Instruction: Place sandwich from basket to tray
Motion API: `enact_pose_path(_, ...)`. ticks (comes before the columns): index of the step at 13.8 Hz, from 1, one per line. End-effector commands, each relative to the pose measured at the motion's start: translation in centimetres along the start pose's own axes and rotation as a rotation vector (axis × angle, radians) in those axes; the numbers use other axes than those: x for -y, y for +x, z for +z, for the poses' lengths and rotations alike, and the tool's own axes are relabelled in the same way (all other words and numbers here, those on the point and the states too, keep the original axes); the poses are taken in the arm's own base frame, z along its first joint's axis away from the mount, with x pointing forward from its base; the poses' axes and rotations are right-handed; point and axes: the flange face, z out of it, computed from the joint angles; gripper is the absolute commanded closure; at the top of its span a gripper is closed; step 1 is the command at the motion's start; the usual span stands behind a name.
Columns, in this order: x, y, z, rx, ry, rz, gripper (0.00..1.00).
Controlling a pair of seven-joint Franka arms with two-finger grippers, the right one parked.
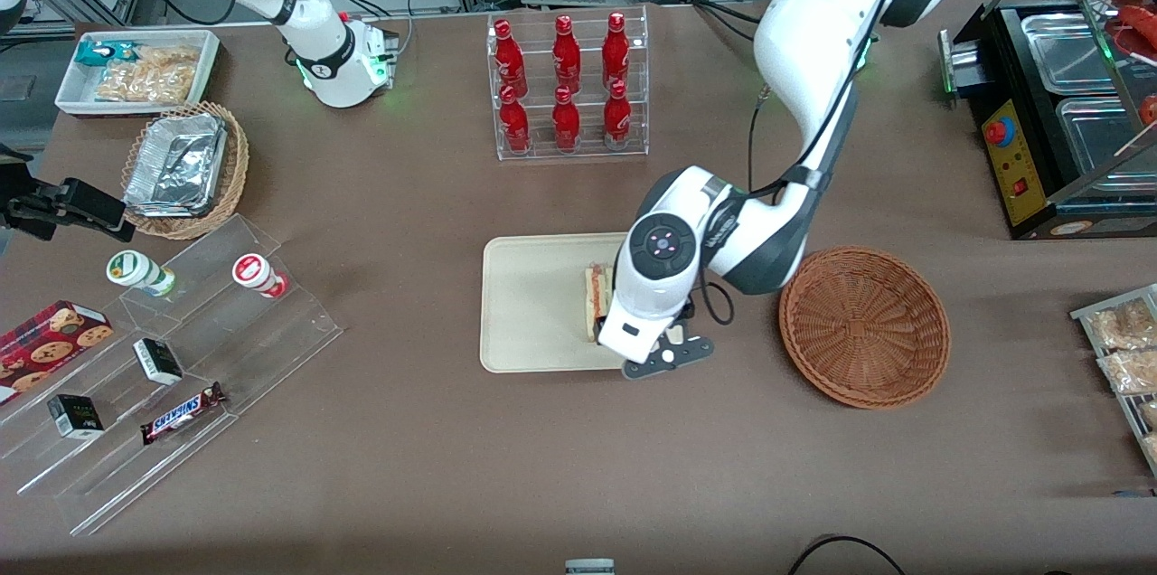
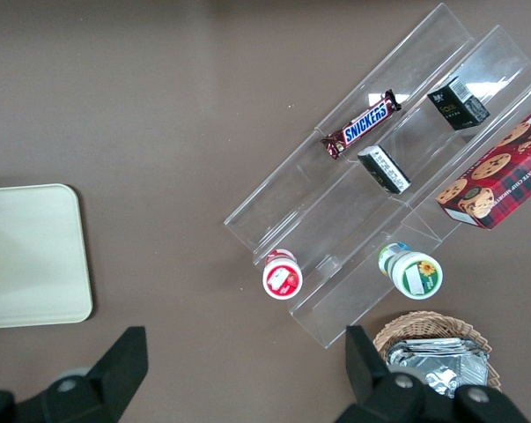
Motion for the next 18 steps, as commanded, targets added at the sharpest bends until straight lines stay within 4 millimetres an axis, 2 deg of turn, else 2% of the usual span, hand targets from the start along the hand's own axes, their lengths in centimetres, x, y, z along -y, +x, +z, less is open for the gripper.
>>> enact_pose_path(1, 3.9, 2.4, -4.8, -0.009, 0.029, -0.038, 0.0)
enact_pose_path(5, 10.6, 4.9, -10.2, 0.083, 0.111, 0.052, 0.0)
enact_pose_path(7, 15.4, 6.5, -12.8, 0.117, 0.122, 0.052, 0.0)
enact_pose_path(11, 23.5, 8.1, -16.8, 0.153, 0.093, 0.153, 0.0)
enact_pose_path(14, 28.3, 8.9, -19.7, 0.19, 0.064, 0.131, 0.0)
enact_pose_path(16, 32.6, 9.4, -21.7, 0.214, 0.05, 0.11, 0.0)
enact_pose_path(18, 36.9, 9.7, -23.5, 0.242, 0.033, 0.166, 0.0)
